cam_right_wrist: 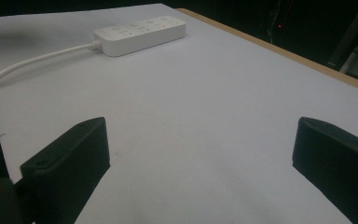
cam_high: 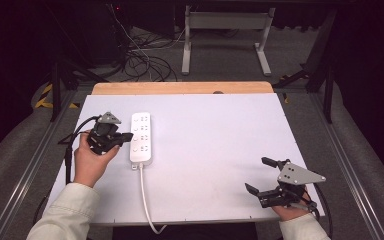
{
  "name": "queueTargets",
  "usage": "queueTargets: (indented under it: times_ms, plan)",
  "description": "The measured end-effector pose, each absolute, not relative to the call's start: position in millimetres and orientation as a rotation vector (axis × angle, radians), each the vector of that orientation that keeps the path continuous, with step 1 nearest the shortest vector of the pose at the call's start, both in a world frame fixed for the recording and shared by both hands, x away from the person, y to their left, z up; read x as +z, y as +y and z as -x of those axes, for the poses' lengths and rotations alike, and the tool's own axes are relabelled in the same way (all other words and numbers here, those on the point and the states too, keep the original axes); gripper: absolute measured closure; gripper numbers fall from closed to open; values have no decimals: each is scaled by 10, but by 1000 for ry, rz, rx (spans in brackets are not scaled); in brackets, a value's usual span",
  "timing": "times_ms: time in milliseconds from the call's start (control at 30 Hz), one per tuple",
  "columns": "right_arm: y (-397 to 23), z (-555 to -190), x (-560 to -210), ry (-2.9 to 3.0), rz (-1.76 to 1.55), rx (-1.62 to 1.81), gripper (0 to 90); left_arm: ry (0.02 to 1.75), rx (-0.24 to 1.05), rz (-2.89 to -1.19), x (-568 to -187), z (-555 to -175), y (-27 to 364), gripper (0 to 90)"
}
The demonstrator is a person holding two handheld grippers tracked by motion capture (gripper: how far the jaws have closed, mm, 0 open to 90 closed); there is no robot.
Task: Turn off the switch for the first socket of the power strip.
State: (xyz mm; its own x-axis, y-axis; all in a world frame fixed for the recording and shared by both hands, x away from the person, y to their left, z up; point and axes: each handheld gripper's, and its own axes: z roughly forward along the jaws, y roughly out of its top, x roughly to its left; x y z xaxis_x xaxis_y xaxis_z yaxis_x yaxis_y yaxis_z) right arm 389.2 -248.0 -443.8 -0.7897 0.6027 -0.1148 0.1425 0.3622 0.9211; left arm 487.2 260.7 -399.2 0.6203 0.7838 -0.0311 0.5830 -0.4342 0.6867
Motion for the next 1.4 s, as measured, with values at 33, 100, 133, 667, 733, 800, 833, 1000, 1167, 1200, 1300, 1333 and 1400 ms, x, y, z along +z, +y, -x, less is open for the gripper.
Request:
queueTargets:
  times_ms: [33, 100, 133, 667, 733, 800, 833, 1000, 1167, 1200, 1300, 1333, 1400]
  plan:
    - [-2482, -3891, -4437, 2189, -646, 1419, 43, 1071, 373, -2170, -4009, -4897, 2613, 900]
    - [-2484, -3891, -4436, 2188, -643, 1418, 43, 1090, 365, -2174, -4040, -4950, 2627, 900]
    - [-2485, -3891, -4435, 2187, -641, 1418, 42, 1090, 351, -2175, -4048, -4964, 2632, 900]
    - [-2487, -3890, -4436, 2184, -642, 1420, 42, 1096, 314, -2354, -4137, -5114, 2459, 900]
    - [-2488, -3894, -4439, 2183, -645, 1421, 43, 1103, 293, -2372, -4144, -5133, 2456, 900]
    - [-2488, -3894, -4439, 2183, -646, 1420, 43, 1116, 281, -2386, -4151, -5147, 2447, 900]
    - [-2488, -3894, -4439, 2184, -645, 1420, 42, 1120, 275, -2393, -4153, -5155, 2445, 900]
    - [-2488, -3892, -4438, 2185, -644, 1421, 42, 1139, 254, -2416, -4171, -5178, 2429, 900]
    - [-2489, -3893, -4439, 2184, -646, 1420, 42, 1144, 239, -2442, -4205, -5193, 2414, 900]
    - [-2490, -3891, -4438, 2181, -645, 1421, 42, 1143, 238, -2445, -4210, -5194, 2410, 900]
    - [-2491, -3888, -4437, 2178, -646, 1422, 42, 1138, 236, -2453, -4230, -5200, 2394, 900]
    - [-2492, -3889, -4438, 2179, -645, 1420, 42, 1139, 242, -2458, -4232, -5200, 2392, 900]
    - [-2491, -3889, -4438, 2179, -644, 1421, 42, 1138, 238, -2464, -4246, -5206, 2385, 900]
